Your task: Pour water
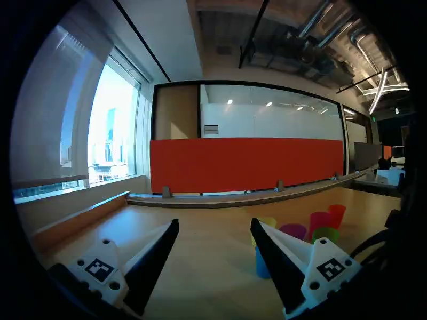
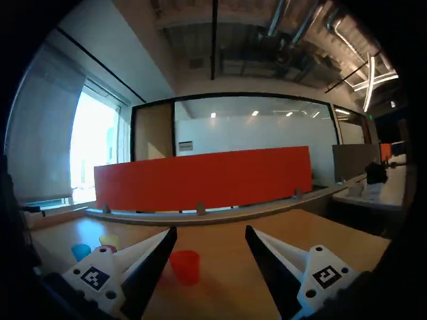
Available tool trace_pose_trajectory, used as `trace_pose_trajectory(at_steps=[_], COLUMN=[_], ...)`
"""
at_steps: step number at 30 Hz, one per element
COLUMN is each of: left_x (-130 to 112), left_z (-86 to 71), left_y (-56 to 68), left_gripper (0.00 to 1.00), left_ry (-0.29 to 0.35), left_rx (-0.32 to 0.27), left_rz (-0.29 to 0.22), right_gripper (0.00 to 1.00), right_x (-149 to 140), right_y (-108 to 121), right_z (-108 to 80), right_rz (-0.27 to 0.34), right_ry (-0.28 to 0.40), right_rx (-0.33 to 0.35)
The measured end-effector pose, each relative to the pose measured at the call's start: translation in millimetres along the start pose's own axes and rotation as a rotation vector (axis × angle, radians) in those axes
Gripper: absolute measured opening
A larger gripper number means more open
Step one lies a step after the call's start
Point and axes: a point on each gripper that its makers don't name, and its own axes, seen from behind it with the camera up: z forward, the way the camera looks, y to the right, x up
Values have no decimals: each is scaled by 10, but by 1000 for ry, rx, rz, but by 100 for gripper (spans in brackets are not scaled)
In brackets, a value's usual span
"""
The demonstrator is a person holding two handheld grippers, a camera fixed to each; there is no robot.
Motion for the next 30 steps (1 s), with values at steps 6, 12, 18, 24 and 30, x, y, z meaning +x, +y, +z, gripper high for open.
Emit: trace_pose_trajectory(at_steps=[6, 12, 18, 24, 30], left_x=[20, 46, 14, -138, -270], left_z=[-24, -16, 3, 33, 97], left_y=[15, 54, 68, 40, 1], left_gripper=[100, 100, 100, 100, 100], left_ry=[25, 56, 75, 61, 57], left_rx=[11, 20, 27, 40, 44], left_rz=[9, 10, 10, 25, 12], right_gripper=[99, 99, 99, 99, 99], right_x=[-72, -124, -108, -100, -108], right_y=[78, 50, -18, -25, -74], right_z=[9, 24, 55, 74, 92], right_rz=[3, -41, -29, -39, -52], right_ry=[-20, -36, -43, -50, -63], right_rx=[-10, -18, -17, -31, -36])
